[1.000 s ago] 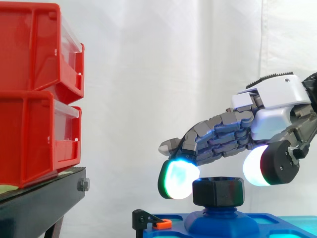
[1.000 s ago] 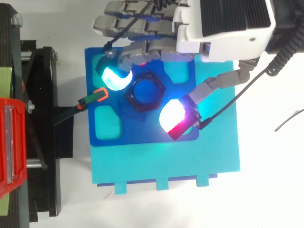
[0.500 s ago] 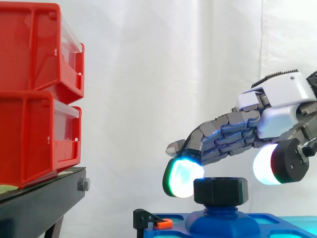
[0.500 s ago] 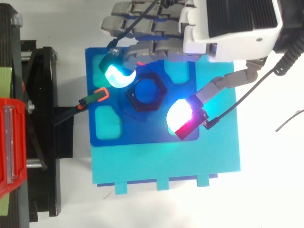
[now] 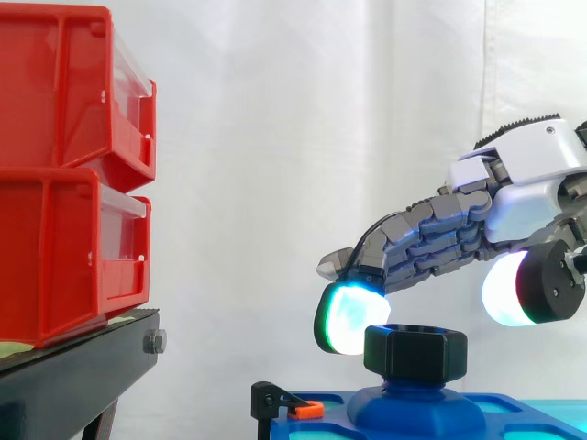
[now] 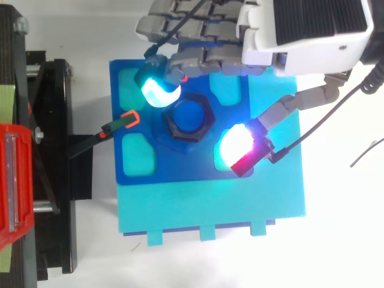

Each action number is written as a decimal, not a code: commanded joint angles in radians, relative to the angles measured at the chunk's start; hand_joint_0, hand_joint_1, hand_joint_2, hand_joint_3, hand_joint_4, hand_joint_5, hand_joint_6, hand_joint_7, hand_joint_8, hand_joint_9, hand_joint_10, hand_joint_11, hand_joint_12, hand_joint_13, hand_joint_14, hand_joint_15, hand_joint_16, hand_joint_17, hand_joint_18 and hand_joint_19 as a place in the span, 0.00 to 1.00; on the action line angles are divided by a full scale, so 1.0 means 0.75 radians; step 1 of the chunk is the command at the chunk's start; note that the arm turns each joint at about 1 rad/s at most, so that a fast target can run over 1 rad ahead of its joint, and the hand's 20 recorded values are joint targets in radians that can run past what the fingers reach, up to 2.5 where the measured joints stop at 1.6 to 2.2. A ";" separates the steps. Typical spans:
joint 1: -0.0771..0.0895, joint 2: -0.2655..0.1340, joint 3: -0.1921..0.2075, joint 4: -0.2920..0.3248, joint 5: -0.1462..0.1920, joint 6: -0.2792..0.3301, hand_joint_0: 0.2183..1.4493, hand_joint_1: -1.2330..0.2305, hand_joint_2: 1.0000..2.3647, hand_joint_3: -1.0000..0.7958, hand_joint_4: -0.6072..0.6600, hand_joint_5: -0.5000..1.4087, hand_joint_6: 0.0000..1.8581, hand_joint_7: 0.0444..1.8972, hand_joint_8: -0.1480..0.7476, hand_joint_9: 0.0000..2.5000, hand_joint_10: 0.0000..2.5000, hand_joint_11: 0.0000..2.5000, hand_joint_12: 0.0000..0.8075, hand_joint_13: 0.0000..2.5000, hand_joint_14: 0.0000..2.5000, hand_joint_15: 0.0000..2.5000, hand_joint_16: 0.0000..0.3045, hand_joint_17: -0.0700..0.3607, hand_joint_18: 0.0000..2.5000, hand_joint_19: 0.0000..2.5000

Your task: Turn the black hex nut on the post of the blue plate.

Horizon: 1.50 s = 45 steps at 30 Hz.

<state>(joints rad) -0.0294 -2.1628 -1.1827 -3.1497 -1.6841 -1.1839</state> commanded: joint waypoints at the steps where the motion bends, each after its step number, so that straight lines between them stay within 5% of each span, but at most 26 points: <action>1: 0.000 0.004 0.000 -0.012 0.000 0.000 0.17 0.47 0.00 0.28 0.64 0.13 0.27 0.46 0.34 0.00 0.00 0.00 0.39 0.00 0.00 0.00 0.15 0.41 0.00 0.00; 45: -0.002 0.061 0.000 -0.143 0.000 -0.029 0.18 0.46 0.00 0.28 0.64 0.13 0.27 0.45 0.34 0.00 0.00 0.00 0.38 0.00 0.00 0.00 0.15 0.40 0.00 0.00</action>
<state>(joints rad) -0.0312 -2.1160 -1.1831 -3.2471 -1.6842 -1.2049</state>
